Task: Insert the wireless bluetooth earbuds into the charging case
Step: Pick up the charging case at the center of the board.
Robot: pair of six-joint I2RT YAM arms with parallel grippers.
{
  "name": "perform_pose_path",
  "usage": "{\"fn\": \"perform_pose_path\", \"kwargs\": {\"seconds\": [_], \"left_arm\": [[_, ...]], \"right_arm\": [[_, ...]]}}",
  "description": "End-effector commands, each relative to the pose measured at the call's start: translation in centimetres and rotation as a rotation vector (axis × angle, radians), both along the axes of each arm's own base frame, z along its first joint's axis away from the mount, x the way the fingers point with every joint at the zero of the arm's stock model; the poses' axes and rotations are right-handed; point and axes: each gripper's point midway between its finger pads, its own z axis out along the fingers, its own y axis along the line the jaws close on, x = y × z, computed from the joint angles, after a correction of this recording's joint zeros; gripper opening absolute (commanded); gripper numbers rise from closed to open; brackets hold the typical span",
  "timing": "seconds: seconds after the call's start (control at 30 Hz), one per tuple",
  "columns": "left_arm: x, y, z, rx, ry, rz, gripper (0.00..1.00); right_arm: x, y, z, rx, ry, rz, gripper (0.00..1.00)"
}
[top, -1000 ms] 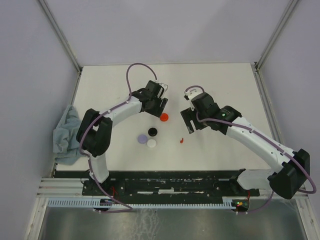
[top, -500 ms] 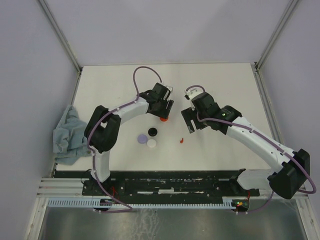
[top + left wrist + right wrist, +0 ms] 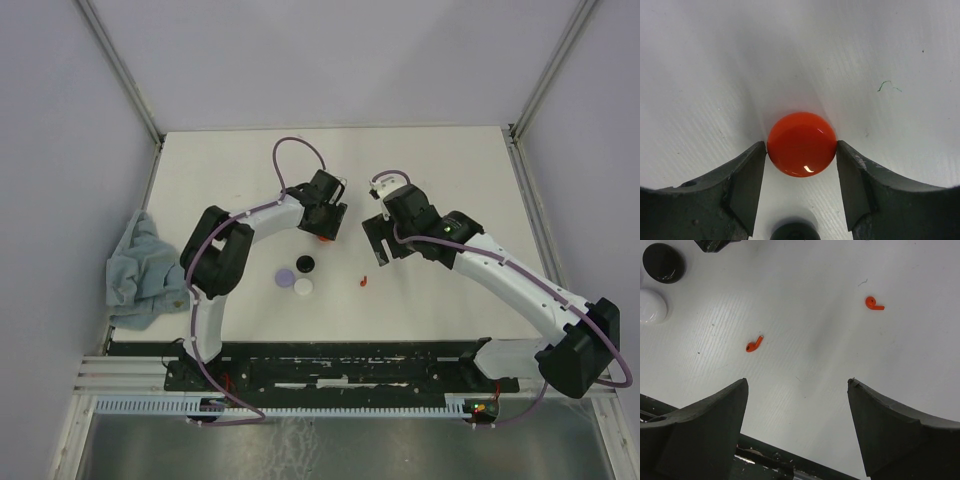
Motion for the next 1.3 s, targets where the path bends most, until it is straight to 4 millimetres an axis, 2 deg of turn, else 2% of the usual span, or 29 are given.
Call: {"fn": "perform_pose_path", "kwargs": {"seconds": [0.0,0.1,0.27,0.53,0.7,0.83,0.97,1.07,1.27], "left_arm": [[0.8,-0.9,0.2,-0.039,-0.017,0.057,0.63],[0.5,-0.5,0.6,-0.035,-0.027,0.055,0.60],[0.1,-0.3,3.0,-0.081,-0.102,0.016,0.55],[-0.9,-1.6,10.0,-0.215,-0.323,-0.131,0.52],[-2.2,-1.9,13.9,-0.302,-0.463,-0.219,0.52],[-4.1,-2.1,16.1,-0.310,-0.580,-0.342,0.52],[-7.2,-2.5,18.4,-0.337,-0.752,-0.511,0.52],[-9.3,-2.3,20.8,-0.397,-0.902,-0.593,0.52],[-10.9,-1.9,23.3,-0.406,-1.020,-0.668,0.52]], "right_arm": [[0.9,0.2,1.3,0.032,-0.054,-0.017,0.89],[1.0,0.4,1.3,0.046,-0.049,-0.012,0.89],[1.3,0.8,2.0,0.086,-0.037,-0.009,0.89],[2.0,2.3,4.4,0.208,-0.040,0.000,0.88],[2.0,4.1,5.4,0.317,-0.006,0.023,0.86],[2.2,5.0,7.0,0.389,0.009,0.028,0.85],[2.3,6.0,8.8,0.451,0.024,0.040,0.82],[2.2,7.0,9.9,0.498,0.048,0.056,0.78],[1.6,9.3,11.5,0.614,0.097,0.114,0.69]]}}
